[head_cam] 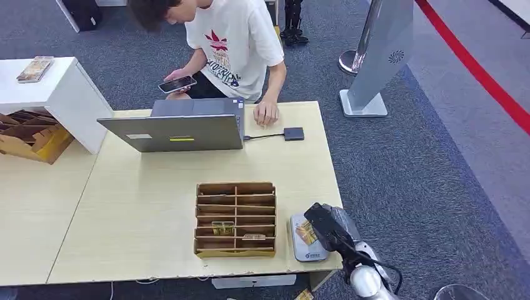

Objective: Pass the card to the sensor for recognition and then transmit it.

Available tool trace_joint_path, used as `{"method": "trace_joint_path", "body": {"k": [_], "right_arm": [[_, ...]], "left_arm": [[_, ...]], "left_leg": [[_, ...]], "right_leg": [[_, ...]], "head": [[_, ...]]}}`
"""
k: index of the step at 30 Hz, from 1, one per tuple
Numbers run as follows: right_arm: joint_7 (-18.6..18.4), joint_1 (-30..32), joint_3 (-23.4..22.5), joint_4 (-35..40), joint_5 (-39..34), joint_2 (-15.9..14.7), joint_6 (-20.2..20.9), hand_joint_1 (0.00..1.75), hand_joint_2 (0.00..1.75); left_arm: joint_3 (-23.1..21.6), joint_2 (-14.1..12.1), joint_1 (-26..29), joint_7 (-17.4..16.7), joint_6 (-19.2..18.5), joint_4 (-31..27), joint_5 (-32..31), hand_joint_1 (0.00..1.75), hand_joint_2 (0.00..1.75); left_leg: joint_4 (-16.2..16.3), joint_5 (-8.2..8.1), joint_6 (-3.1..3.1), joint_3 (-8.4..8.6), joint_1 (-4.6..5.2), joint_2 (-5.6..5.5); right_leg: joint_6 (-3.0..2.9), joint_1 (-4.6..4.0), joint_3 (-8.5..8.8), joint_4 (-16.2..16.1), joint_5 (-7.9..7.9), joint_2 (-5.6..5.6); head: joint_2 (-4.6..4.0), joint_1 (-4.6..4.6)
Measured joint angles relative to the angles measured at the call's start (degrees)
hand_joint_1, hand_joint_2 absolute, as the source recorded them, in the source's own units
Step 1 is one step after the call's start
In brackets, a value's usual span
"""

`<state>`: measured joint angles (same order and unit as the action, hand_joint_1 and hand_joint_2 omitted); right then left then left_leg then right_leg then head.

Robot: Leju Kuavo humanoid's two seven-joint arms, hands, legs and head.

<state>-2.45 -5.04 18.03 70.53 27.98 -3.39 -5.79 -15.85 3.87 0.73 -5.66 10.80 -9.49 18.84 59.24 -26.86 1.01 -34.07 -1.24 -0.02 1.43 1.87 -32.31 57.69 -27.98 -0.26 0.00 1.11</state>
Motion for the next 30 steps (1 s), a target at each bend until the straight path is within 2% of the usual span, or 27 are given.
{"method": "trace_joint_path", "body": {"k": [30], "right_arm": [[-0.15,0.02,0.0,0.02,0.15,0.0,0.11,1.75,1.75]], "left_arm": [[0.0,-0.02,0.0,0.0,0.17,0.0,0.37,0.0,0.0]], "left_leg": [[0.0,0.0,0.0,0.0,0.0,0.0]], "right_leg": [[0.0,0.0,0.0,0.0,0.0,0.0]], "head": [[0.0,0.0]]}}
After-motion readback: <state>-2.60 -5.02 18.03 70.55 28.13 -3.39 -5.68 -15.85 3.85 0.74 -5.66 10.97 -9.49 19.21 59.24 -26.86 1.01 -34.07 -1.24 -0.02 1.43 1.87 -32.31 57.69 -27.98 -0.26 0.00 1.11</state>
